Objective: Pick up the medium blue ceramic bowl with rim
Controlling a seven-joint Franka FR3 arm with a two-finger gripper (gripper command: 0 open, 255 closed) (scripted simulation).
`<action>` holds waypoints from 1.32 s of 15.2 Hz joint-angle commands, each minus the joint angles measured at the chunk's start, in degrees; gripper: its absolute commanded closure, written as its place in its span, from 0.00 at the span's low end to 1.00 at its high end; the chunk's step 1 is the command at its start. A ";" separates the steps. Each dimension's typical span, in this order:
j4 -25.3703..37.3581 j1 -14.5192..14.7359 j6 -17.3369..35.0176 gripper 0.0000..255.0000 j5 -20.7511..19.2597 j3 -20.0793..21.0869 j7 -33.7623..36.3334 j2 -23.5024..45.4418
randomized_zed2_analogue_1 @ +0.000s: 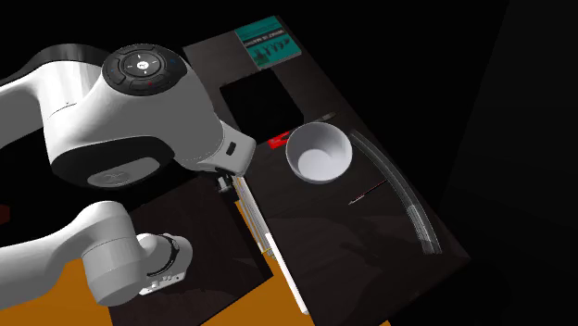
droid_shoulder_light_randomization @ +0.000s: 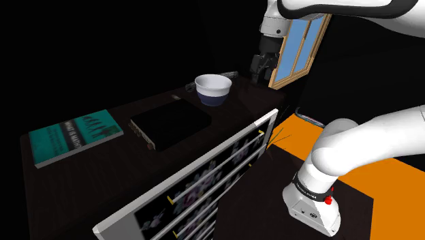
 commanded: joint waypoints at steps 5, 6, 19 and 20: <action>3.76 -0.03 4.51 0.00 0.57 -2.90 -2.63 8.45; 4.89 -0.01 5.48 0.00 0.84 -3.61 -3.32 10.61; 26.65 -0.30 11.05 0.00 9.81 -11.32 -13.79 40.50; 28.93 -0.56 10.87 0.00 10.86 -11.69 -14.60 42.96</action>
